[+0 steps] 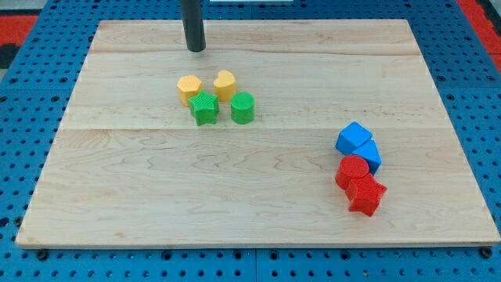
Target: Move your arm towards the green circle
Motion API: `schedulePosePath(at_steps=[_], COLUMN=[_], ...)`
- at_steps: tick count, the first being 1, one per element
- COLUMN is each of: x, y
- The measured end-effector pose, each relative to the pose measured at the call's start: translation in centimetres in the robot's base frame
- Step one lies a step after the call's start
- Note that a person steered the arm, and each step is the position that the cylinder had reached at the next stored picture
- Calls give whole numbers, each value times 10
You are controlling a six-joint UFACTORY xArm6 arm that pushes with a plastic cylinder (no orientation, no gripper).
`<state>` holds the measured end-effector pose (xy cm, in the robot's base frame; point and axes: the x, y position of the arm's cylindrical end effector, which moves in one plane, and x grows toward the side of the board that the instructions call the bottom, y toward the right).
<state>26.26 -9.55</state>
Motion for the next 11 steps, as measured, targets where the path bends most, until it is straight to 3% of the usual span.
schedulePosePath(at_steps=[3, 5, 6, 8, 11], x=[1, 23, 42, 105, 199], y=[4, 50, 115, 174, 168])
